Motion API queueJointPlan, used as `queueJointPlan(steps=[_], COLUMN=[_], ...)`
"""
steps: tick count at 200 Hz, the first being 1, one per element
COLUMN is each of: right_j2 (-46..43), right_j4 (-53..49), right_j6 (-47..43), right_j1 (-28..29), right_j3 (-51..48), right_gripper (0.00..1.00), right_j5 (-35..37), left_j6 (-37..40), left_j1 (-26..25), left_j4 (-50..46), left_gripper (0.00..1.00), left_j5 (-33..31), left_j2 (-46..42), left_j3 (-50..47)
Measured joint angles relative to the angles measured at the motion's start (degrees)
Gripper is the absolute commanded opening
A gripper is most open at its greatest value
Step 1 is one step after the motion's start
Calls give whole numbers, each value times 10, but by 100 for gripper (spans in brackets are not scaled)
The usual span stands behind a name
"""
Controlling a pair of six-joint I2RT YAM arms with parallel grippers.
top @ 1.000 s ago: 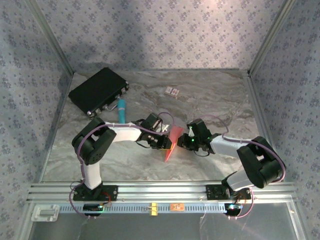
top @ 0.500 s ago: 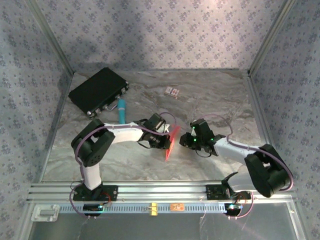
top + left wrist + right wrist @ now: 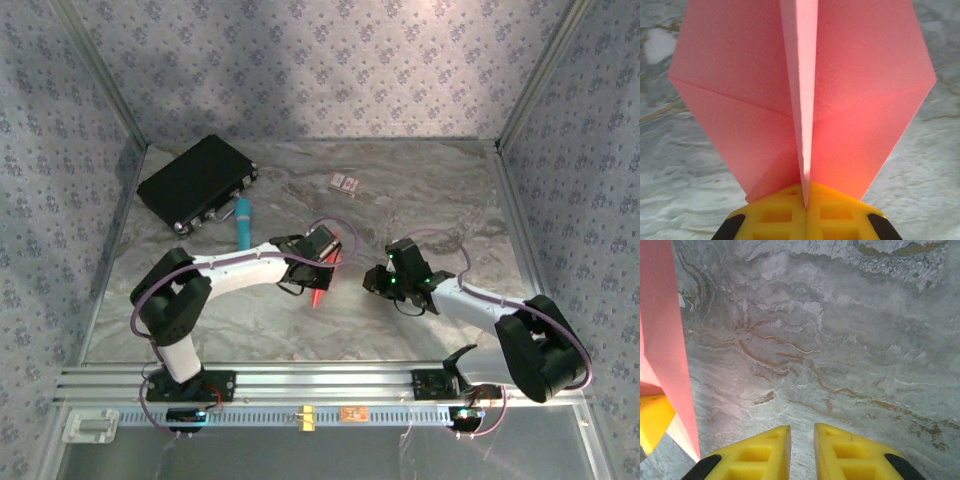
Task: Fold a paper plane with a square sheet of paper (pick it up from the middle)
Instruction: Move a paper plane to the center of the table.
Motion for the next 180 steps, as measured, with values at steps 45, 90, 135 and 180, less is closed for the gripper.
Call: queueJointPlan(steps=[45,90,135,180], right_j2=[0,11,39,89], right_j4=[0,3,66,140], right_j6=[0,2,16,43], right_j1=[1,3,5,10], right_j3=[0,0,0,23], right_gripper=[21,22,26,37], right_j5=[0,-2,-53,-96], left_j6=[-17,-18,-18,-18], left_j1=[0,0,0,0], left_j4=[-25,-33,-32,-31], left_gripper=[0,1,1,1], left_j5=[-21,-20,-10,5], left_j2=[16,29,34,34], left_j3=[8,17,25,25])
